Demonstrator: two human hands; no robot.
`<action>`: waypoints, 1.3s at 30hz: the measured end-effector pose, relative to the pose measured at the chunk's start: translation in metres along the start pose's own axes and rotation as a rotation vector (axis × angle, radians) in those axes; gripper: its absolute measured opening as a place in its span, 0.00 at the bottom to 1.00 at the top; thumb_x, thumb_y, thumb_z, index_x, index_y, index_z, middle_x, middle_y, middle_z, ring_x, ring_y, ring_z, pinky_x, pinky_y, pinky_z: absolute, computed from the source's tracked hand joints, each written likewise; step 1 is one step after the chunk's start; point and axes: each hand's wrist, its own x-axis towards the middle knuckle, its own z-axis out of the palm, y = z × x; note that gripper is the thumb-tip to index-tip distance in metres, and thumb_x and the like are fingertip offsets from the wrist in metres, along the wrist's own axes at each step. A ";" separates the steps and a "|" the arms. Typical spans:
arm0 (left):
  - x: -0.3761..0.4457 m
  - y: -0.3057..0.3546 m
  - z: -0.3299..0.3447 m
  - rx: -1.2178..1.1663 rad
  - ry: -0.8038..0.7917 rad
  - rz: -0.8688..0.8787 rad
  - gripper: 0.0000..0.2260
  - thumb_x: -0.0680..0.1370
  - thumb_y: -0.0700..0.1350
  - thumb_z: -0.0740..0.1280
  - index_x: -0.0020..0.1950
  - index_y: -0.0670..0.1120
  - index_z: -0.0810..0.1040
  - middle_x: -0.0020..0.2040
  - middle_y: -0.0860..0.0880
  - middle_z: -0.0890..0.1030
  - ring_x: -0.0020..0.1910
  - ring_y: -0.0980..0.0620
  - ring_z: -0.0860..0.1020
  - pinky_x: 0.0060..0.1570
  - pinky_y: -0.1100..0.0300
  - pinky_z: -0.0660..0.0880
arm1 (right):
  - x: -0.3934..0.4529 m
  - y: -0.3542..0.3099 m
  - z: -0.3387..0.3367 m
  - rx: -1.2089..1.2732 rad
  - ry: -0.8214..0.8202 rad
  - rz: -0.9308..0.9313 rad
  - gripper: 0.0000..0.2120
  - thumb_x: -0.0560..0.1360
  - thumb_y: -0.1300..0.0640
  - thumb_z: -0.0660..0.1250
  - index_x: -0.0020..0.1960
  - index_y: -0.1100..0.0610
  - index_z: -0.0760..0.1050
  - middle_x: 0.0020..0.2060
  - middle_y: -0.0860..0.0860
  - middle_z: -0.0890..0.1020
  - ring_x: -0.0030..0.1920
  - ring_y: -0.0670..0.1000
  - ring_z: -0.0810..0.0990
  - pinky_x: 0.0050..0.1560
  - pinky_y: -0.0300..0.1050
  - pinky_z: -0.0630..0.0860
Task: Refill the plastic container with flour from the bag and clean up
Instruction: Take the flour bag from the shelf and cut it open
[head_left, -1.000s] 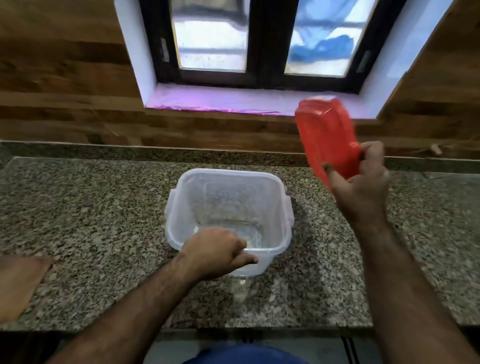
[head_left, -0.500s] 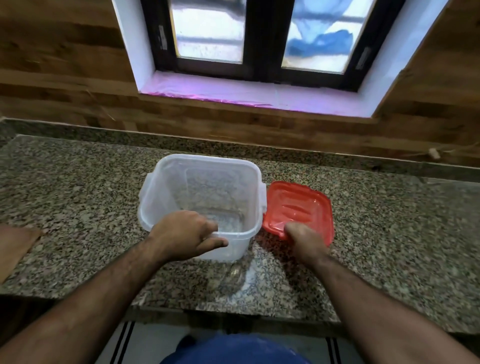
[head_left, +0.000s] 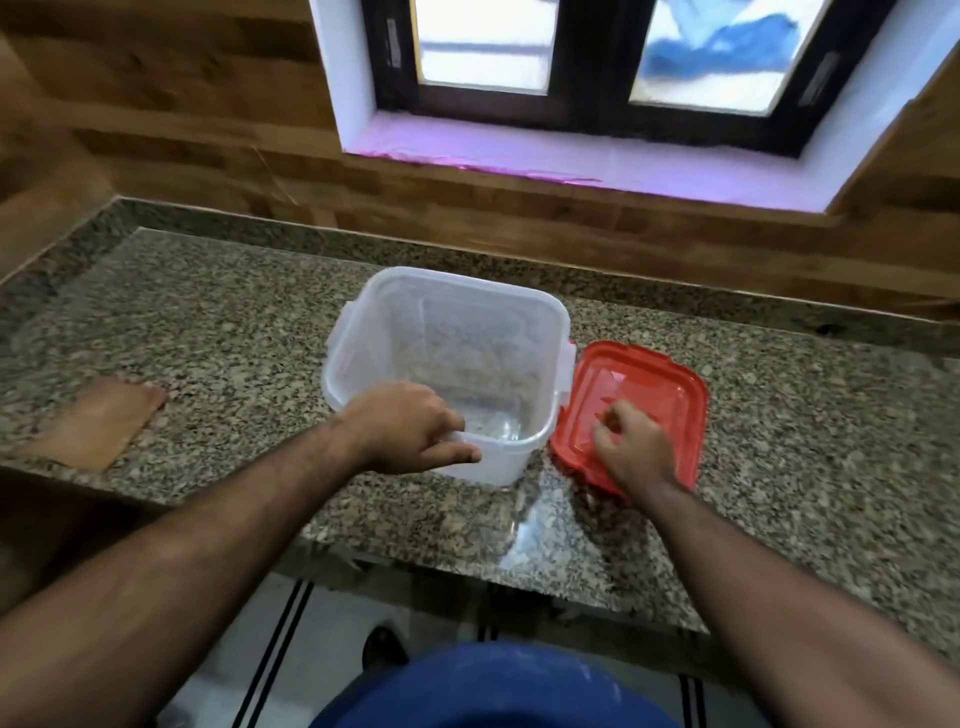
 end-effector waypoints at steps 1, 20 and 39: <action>0.001 0.000 -0.001 -0.010 -0.001 -0.006 0.29 0.82 0.73 0.55 0.39 0.50 0.74 0.33 0.55 0.74 0.34 0.52 0.76 0.35 0.56 0.69 | 0.009 -0.019 -0.008 0.100 0.081 0.015 0.06 0.80 0.57 0.69 0.44 0.52 0.76 0.35 0.46 0.79 0.34 0.47 0.77 0.30 0.34 0.67; -0.099 -0.199 -0.160 0.023 0.689 -0.432 0.18 0.82 0.61 0.64 0.47 0.50 0.85 0.40 0.53 0.83 0.40 0.50 0.81 0.37 0.53 0.77 | 0.146 -0.423 -0.027 -0.250 0.165 -0.862 0.16 0.77 0.38 0.66 0.51 0.51 0.76 0.42 0.50 0.86 0.43 0.61 0.85 0.42 0.53 0.80; -0.361 -0.605 -0.456 0.172 1.216 -1.016 0.40 0.75 0.58 0.73 0.83 0.43 0.65 0.80 0.42 0.70 0.76 0.36 0.72 0.73 0.42 0.73 | 0.275 -1.037 0.052 -0.450 0.473 -1.143 0.17 0.82 0.62 0.61 0.69 0.51 0.75 0.53 0.53 0.84 0.52 0.59 0.83 0.47 0.54 0.83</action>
